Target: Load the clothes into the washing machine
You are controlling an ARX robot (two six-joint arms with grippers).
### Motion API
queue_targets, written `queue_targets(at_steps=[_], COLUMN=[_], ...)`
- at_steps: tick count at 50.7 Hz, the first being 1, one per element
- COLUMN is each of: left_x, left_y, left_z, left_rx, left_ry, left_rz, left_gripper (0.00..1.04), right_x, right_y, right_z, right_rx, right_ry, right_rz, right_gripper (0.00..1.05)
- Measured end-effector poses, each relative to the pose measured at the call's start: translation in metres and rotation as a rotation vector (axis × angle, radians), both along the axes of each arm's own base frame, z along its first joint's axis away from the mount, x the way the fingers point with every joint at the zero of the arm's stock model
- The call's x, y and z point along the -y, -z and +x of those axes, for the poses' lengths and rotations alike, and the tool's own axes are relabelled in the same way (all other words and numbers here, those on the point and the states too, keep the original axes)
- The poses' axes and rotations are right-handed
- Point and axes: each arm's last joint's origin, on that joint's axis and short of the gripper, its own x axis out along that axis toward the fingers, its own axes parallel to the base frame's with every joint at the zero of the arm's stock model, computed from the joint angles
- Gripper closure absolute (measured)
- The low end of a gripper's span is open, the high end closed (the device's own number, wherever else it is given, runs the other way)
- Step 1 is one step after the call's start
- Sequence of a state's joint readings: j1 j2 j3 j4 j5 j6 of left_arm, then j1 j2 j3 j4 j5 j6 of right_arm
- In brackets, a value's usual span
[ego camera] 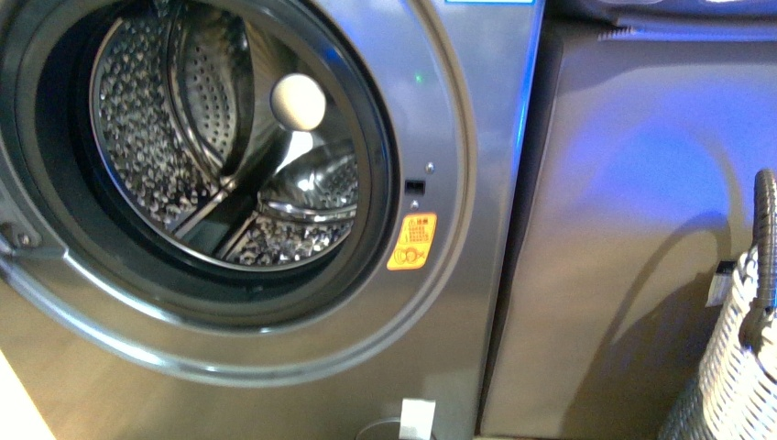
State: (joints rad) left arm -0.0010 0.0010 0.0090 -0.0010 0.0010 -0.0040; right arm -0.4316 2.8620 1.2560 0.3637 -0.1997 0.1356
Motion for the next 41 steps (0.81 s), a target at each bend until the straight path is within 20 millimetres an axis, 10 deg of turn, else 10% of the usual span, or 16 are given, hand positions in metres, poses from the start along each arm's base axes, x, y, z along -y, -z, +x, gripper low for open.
queue_targets(at_steps=[30, 41], left_x=[0.0, 0.0], left_y=[0.0, 0.0], left_z=[0.0, 0.0], left_rx=[0.0, 0.0], left_ry=[0.0, 0.0], left_rz=[0.0, 0.0], left_gripper=[0.07, 0.07], right_x=[0.003, 0.007], right_y=[0.012, 0.012], right_z=[-0.003, -0.008], right_rx=[-0.006, -0.008], right_ry=[0.014, 0.039], right_rz=[-0.008, -0.032], right_gripper=[0.08, 0.43])
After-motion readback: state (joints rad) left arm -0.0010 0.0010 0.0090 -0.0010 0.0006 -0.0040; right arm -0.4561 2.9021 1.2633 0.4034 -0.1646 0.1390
